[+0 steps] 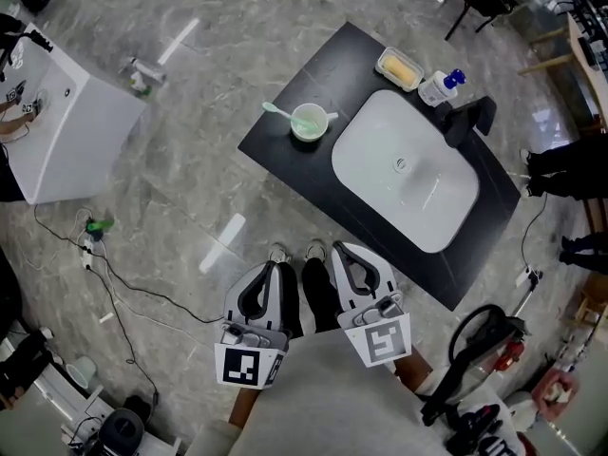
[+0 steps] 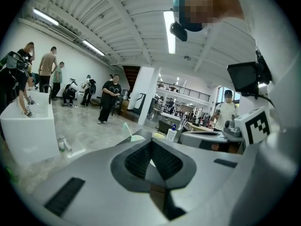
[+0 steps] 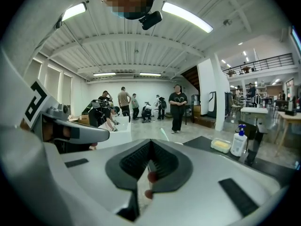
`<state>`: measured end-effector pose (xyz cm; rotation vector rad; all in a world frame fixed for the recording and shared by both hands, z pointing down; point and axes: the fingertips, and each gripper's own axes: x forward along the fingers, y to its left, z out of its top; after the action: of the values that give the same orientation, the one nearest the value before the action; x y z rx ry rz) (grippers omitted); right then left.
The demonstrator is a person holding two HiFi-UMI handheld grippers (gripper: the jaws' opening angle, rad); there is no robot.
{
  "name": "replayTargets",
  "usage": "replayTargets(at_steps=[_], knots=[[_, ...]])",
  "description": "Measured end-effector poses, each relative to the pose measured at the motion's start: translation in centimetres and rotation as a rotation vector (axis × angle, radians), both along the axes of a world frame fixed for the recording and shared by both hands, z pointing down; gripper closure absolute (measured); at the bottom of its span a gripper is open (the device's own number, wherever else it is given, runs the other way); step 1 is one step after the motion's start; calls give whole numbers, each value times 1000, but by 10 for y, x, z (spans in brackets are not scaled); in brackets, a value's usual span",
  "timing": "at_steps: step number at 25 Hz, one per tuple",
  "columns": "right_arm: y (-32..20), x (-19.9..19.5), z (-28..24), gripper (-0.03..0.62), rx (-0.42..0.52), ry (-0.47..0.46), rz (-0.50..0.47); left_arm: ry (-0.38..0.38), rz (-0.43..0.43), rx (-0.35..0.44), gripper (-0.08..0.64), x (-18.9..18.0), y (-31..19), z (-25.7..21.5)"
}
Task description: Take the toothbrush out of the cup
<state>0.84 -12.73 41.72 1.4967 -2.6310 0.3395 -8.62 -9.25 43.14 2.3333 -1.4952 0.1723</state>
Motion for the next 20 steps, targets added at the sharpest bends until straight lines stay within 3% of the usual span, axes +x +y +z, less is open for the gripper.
replayTargets(at_steps=[9,13,20], knots=[[-41,-11,38,584,-37,48,-48,15,-27,-59,556,-3,-11,19],[-63,-20,53,521,-27,72,-85,-3,-26,-54,555,-8,-11,22],[-107,-30,91,456,-45,233,-129,-5,-43,-64,555,-14,-13,25]])
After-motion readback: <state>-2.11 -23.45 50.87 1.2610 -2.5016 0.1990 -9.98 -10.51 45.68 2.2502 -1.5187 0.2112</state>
